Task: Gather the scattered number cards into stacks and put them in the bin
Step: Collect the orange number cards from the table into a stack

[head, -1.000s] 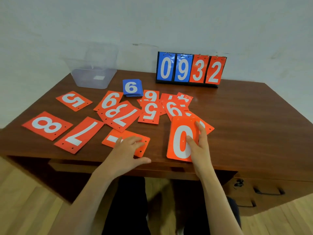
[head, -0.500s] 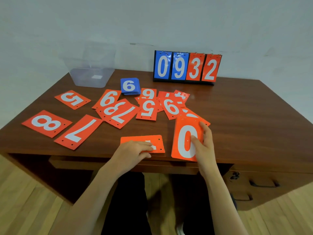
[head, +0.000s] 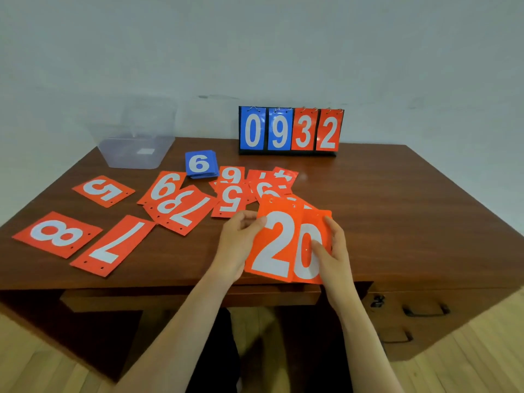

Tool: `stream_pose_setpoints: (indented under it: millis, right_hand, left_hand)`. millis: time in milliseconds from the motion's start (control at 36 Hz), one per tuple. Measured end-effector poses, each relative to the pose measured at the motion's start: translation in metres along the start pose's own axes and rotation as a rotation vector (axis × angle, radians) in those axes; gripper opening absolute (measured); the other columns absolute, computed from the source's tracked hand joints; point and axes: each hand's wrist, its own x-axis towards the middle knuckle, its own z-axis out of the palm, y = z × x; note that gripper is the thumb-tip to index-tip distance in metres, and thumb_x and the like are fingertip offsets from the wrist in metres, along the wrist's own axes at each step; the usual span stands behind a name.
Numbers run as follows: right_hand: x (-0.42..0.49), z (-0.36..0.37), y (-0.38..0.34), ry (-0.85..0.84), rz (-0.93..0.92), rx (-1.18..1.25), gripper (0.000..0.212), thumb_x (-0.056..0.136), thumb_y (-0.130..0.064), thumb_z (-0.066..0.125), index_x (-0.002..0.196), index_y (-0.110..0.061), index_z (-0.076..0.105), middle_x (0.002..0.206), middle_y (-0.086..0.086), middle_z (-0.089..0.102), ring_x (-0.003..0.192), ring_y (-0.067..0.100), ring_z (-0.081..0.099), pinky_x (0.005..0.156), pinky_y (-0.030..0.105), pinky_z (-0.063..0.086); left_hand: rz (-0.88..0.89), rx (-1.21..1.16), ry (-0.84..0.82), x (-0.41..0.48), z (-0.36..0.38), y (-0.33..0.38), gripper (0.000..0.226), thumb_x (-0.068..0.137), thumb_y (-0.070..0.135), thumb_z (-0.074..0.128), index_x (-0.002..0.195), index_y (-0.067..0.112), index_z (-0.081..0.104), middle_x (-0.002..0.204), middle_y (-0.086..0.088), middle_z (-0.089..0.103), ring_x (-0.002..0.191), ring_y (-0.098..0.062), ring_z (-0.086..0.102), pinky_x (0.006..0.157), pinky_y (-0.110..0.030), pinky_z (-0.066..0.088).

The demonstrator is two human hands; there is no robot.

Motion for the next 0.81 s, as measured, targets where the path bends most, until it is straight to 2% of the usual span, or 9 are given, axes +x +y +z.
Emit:
stream_pose_setpoints:
  millis: [56,194,306,361,417,500,611,722,806]
  right_hand:
    - [0.001,-0.003,-0.001,0.004,0.004,0.018,0.042,0.095,-0.029,0.054,0.131,-0.039,0.035,0.127,-0.014,0.048,0.107,0.011,0.059,0.073,0.021,0.057]
    - [0.006,-0.011,-0.004,0.030,0.080,0.165,0.034,0.097,-0.039,0.045,0.130,-0.038,0.038,0.124,-0.007,0.056,0.103,0.016,0.065,0.077,0.032,0.058]
    - [0.009,-0.018,-0.005,0.064,0.048,0.092,0.051,0.089,-0.034,0.060,0.132,-0.039,0.034,0.116,-0.019,0.052,0.096,0.012,0.065,0.063,0.020,0.056]
    - [0.013,-0.024,-0.002,0.089,0.023,0.042,0.055,0.089,-0.030,0.062,0.134,-0.038,0.033,0.115,-0.021,0.049,0.097,0.009,0.062,0.062,0.018,0.055]
    - [0.019,-0.033,-0.001,0.131,0.022,0.014,0.055,0.090,-0.031,0.060,0.136,-0.038,0.030,0.118,-0.020,0.047,0.099,0.008,0.060,0.064,0.018,0.055]
    - [0.029,-0.050,0.001,0.209,0.043,0.025,0.054,0.094,-0.030,0.056,0.139,-0.038,0.029,0.123,-0.015,0.044,0.099,0.006,0.057,0.068,0.020,0.054]
    - [0.042,-0.066,0.001,0.267,0.058,-0.017,0.054,0.096,-0.030,0.051,0.142,-0.036,0.025,0.134,-0.010,0.042,0.103,0.010,0.055,0.071,0.022,0.053]
    - [0.052,-0.070,0.001,0.256,0.071,-0.039,0.058,0.096,-0.031,0.049,0.145,-0.038,0.018,0.144,-0.008,0.035,0.112,0.013,0.050,0.073,0.023,0.053]
    - [0.055,-0.068,0.003,0.226,0.081,-0.041,0.059,0.097,-0.032,0.049,0.146,-0.039,0.016,0.141,-0.011,0.035,0.111,0.012,0.051,0.070,0.020,0.052]
  left_hand:
    - [0.025,0.074,0.014,0.003,0.016,-0.005,0.015,0.088,0.033,0.062,0.098,0.022,0.059,0.102,0.003,0.066,0.091,-0.015,0.066,0.081,-0.036,0.057]
    - [0.126,0.179,0.056,0.009,0.053,-0.015,0.012,0.090,0.032,0.060,0.091,0.021,0.055,0.093,0.009,0.061,0.088,-0.010,0.062,0.073,-0.022,0.052]
    - [0.155,0.230,0.050,0.019,0.075,-0.022,0.011,0.090,0.029,0.059,0.085,0.024,0.051,0.093,0.008,0.058,0.090,-0.011,0.060,0.079,-0.024,0.052]
    - [0.143,0.258,0.017,0.026,0.083,-0.024,0.013,0.090,0.032,0.059,0.093,0.022,0.052,0.104,0.004,0.057,0.095,-0.012,0.058,0.082,-0.026,0.052]
    - [0.107,0.307,-0.025,0.036,0.086,-0.025,0.028,0.090,0.038,0.057,0.110,0.019,0.050,0.119,0.001,0.051,0.105,-0.013,0.054,0.086,-0.027,0.049]
    - [0.169,0.553,-0.024,0.055,0.080,-0.023,0.043,0.093,0.035,0.054,0.130,0.018,0.043,0.137,0.000,0.042,0.125,-0.017,0.043,0.101,-0.032,0.040]
    - [0.331,0.988,-0.016,0.087,0.061,-0.020,0.054,0.094,0.028,0.054,0.142,0.015,0.035,0.150,-0.006,0.029,0.140,-0.021,0.025,0.112,-0.035,0.027]
    - [0.259,1.270,-0.091,0.120,0.048,-0.015,0.067,0.093,0.036,0.054,0.148,0.014,0.022,0.158,-0.008,0.011,0.146,-0.025,0.007,0.116,-0.039,0.016]
    - [0.172,1.348,-0.205,0.129,0.040,-0.007,0.067,0.093,0.044,0.051,0.147,0.017,0.025,0.156,-0.007,0.019,0.143,-0.025,0.020,0.113,-0.038,0.024]
